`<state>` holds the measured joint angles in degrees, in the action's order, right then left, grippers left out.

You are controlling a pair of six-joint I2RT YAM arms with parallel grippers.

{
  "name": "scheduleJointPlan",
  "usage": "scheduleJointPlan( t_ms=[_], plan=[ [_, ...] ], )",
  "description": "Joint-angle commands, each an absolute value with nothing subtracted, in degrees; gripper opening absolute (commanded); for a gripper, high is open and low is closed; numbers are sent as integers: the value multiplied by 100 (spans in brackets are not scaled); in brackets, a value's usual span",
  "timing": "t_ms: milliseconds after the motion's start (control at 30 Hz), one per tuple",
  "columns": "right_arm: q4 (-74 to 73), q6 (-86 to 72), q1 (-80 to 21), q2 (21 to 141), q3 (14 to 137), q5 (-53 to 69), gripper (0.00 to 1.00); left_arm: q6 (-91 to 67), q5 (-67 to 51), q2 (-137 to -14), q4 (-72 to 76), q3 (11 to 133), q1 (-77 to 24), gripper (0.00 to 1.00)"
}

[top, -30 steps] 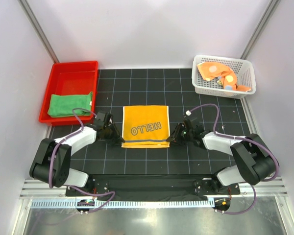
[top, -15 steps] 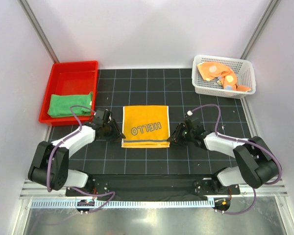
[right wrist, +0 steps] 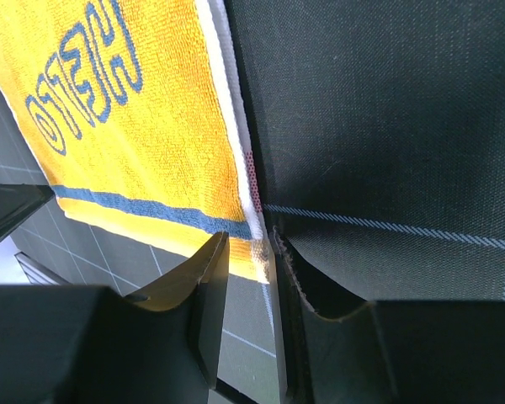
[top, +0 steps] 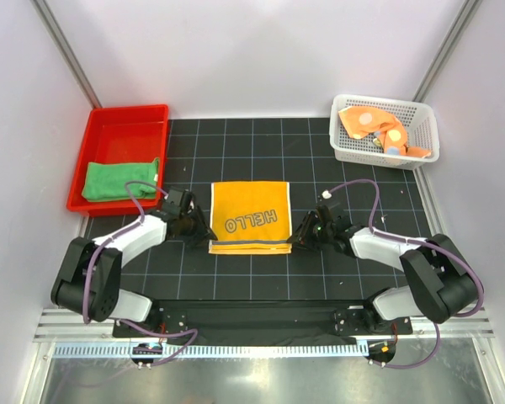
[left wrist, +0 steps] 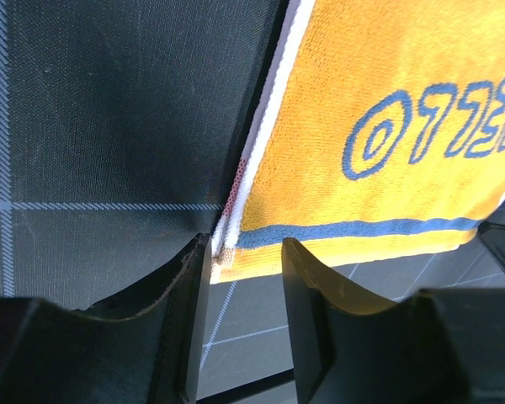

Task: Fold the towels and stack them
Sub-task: Fold the towel

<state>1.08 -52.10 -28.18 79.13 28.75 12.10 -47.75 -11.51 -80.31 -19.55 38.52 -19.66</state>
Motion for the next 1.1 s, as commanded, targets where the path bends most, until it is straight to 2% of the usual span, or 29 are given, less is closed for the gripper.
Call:
scheduleJointPlan(
  t_ms=[0,233,567,600,767,933,1067],
  plan=[
    [272,-5150,-2856,7945,2901,1072,33,-4737,-1064,-8173,-1740,4008,-2056,42],
    [343,-5124,-2856,7963,2856,1081,31,-4720,-967,-8332,-1688,4060,-2144,24],
    [334,-5098,-2856,7937,2856,1063,30,-4746,-940,-8253,-1784,4166,-2180,21],
    [325,-5089,-2856,7919,2856,1072,29,-4737,-949,-8253,-1793,4201,-2188,14],
    [290,-5089,-2856,7849,2892,1064,22,-4729,-993,-8323,-1793,4263,-2215,0],
    [36,-4984,-2848,7717,2997,949,5,-4755,-1134,-8341,-1819,4315,-2224,0],
    [-202,-4896,-2856,7638,3128,923,1,-4816,-1134,-8218,-1986,4412,-2232,0]
  ],
)
